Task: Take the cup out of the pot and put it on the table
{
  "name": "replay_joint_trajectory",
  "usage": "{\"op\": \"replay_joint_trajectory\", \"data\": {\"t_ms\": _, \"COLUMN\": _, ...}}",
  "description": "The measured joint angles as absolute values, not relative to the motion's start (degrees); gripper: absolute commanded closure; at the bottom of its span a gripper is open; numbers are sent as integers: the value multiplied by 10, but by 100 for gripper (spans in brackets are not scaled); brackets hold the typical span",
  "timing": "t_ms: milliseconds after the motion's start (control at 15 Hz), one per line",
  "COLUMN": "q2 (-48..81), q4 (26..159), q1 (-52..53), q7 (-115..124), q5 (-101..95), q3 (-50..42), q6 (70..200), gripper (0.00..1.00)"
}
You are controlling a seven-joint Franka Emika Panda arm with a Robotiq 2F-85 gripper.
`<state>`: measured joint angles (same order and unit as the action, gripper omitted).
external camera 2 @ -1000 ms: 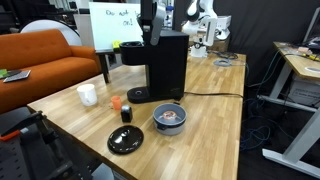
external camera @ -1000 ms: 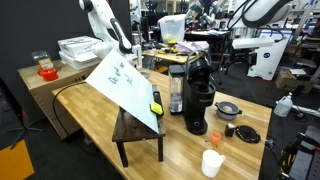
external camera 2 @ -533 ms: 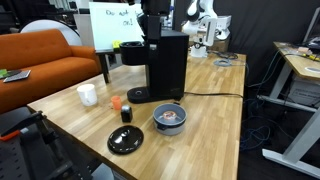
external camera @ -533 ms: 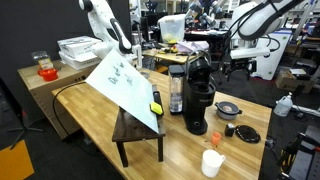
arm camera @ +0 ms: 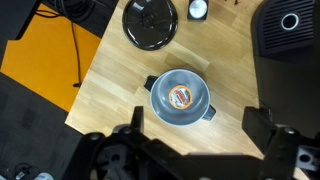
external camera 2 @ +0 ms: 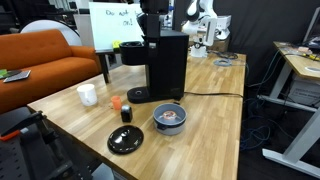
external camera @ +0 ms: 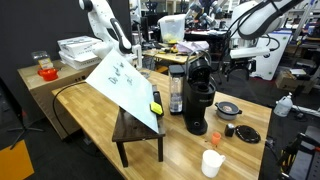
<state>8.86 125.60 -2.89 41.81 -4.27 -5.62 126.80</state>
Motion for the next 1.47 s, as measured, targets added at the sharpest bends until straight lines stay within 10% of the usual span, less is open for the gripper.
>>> {"op": "replay_joint_trajectory", "data": {"t_ms": 1467, "q2": 359, "q4": 1127, "q1": -40, "q7": 385, "q5": 33, "q3": -95, "q6": 1354, "gripper": 0}}
